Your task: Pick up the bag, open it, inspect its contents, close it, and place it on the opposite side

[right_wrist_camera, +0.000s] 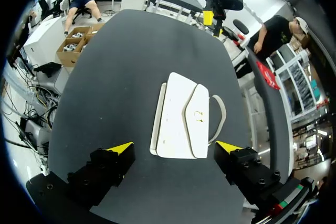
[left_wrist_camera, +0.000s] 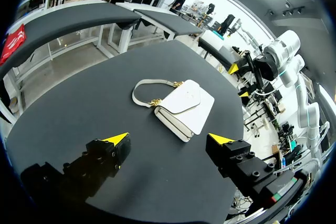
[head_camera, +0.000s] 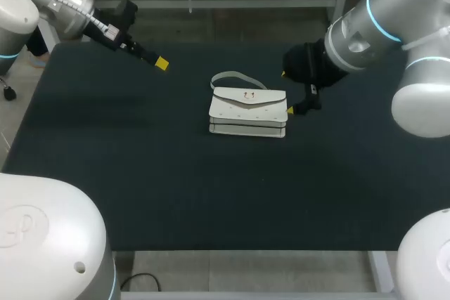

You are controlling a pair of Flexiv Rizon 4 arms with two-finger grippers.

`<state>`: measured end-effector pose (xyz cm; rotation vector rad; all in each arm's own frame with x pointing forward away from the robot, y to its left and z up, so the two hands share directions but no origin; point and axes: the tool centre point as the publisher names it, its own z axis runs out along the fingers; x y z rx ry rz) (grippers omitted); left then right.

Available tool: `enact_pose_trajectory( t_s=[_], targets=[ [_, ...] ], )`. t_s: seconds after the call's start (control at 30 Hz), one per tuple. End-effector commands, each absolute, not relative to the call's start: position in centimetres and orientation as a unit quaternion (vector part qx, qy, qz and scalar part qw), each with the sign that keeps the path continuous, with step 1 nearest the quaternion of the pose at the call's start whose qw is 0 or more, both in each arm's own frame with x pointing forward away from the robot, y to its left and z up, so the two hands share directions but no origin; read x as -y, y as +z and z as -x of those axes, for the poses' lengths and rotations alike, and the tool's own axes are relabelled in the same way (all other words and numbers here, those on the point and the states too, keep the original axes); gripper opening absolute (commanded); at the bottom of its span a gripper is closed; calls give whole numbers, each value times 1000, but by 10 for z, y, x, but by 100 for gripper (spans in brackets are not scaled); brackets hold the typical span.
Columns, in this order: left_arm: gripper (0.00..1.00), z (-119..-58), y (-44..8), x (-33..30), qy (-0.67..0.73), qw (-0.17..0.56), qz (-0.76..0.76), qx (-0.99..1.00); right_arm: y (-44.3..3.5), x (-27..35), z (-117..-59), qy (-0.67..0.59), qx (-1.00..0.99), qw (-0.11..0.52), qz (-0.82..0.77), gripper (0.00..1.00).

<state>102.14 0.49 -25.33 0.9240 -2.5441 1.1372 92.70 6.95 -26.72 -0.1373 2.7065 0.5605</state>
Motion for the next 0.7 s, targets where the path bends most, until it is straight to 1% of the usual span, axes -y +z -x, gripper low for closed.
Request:
enact_pose_trajectory(
  t_s=[0.03,0.1,0.13,0.23,0.37,0.57,0.63,0.7],
  targets=[
    [100,-1021,-253,-5,386,103,-313,862,-270,-70,-924,201,-954,220,41,100],
    [100,-1022,-254,-1,389,91,-293,868,-270,-70,-924,201,-954,220,41,100],
    [100,-1025,-254,3,396,63,-293,868,-270,-77,-926,185,-955,226,49,100],
    [100,-1033,-256,12,397,14,-249,883,-274,-98,-918,165,-951,252,70,100],
    [100,-1035,-257,23,392,-14,-181,902,-283,-113,-900,146,-946,280,71,100],
    [100,-1039,-253,37,401,-35,-81,912,-305,-113,-885,162,-937,306,46,100],
    [100,-1038,-253,40,407,-29,-34,912,-310,-109,-882,163,-933,318,38,100],
    [100,-1039,-251,41,408,-22,-34,912,-316,-105,-882,172,-927,332,32,100]
  ],
)
